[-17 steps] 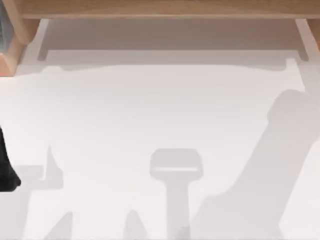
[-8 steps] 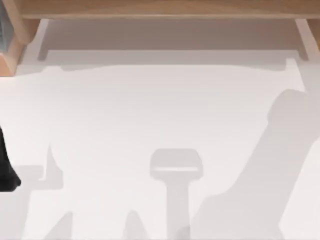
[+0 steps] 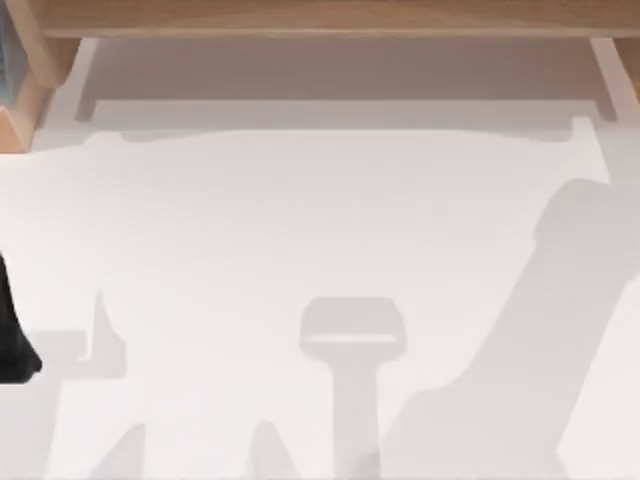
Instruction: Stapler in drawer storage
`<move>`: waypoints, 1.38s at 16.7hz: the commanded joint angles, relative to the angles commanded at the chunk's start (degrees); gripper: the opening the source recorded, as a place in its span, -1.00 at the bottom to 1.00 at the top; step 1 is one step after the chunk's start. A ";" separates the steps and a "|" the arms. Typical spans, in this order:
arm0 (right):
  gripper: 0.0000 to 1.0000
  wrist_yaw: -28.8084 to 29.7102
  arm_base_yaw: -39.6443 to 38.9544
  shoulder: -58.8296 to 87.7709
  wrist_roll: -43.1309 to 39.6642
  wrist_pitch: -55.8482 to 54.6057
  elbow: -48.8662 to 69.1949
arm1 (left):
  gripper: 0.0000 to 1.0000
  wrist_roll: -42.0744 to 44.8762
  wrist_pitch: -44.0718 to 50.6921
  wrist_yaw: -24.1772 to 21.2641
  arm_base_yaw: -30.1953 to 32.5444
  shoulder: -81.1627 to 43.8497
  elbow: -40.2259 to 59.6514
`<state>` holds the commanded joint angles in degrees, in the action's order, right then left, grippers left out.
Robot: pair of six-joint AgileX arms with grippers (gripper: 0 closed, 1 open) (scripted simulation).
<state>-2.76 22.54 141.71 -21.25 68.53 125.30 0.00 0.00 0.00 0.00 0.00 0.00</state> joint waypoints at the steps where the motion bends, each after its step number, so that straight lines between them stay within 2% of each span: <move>1: 1.00 0.00 0.00 0.00 0.00 0.00 0.00 | 1.00 0.00 0.00 0.00 0.00 0.00 0.00; 6: 1.00 -1.37 0.03 -3.39 -0.98 -3.10 -2.14 | 1.00 0.00 0.00 0.00 0.00 0.00 0.00; 11: 1.00 -7.06 3.27 -16.32 -6.43 -20.21 -12.59 | 1.00 0.00 0.00 0.00 0.00 0.00 0.00; 16: 1.00 -14.00 13.15 -26.92 -19.36 -51.57 -31.37 | 1.00 0.00 0.00 0.00 0.00 0.00 0.00; 23: 1.00 -23.66 27.56 -34.07 -46.32 -107.16 -63.22 | 1.00 0.00 0.00 0.00 0.00 0.00 0.00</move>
<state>-26.42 50.10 107.65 -67.57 -38.62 62.08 0.00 0.00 0.00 0.00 0.00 0.00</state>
